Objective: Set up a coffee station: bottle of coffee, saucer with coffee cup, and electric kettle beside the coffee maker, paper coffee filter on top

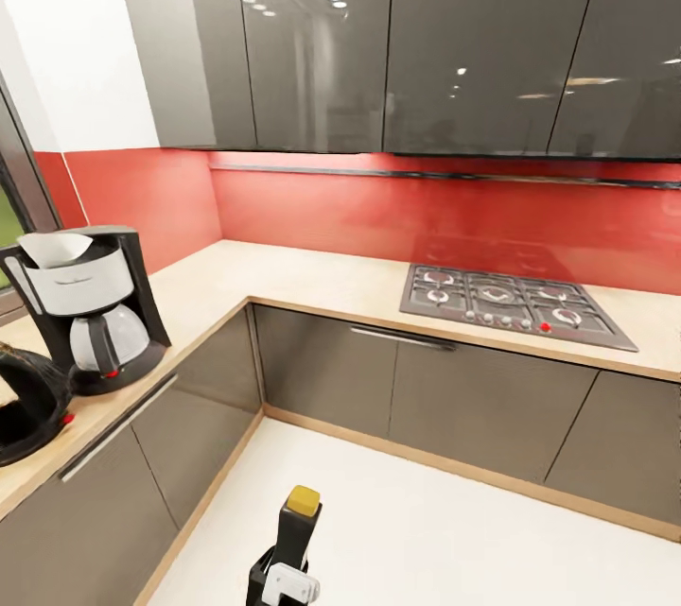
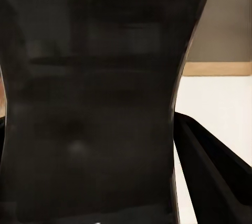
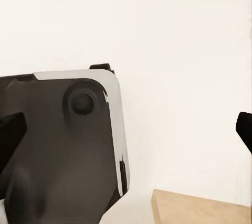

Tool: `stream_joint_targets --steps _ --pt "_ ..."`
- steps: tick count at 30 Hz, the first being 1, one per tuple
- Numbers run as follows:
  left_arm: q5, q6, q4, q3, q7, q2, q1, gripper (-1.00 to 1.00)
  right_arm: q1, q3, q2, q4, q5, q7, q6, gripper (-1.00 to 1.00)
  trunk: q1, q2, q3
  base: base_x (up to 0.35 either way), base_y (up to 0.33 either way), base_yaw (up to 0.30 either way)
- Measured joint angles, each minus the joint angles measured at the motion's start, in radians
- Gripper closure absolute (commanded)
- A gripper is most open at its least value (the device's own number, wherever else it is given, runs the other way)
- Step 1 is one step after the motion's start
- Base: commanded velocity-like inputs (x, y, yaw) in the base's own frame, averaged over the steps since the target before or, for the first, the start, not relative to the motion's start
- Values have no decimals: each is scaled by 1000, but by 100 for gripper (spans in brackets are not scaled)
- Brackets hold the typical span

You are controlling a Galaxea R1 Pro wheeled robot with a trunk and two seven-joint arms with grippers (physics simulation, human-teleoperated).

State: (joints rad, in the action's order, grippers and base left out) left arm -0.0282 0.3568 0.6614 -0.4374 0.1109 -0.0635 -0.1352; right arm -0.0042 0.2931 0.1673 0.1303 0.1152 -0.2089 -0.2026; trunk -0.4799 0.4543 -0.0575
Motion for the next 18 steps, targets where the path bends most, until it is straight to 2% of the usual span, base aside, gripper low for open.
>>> stream_joint_targets --steps 18 --pt "1 0 -21 3 0 0 0 100 0 -1 0 -1 0 0 -2 -100 0 0 0 252 -243 0"
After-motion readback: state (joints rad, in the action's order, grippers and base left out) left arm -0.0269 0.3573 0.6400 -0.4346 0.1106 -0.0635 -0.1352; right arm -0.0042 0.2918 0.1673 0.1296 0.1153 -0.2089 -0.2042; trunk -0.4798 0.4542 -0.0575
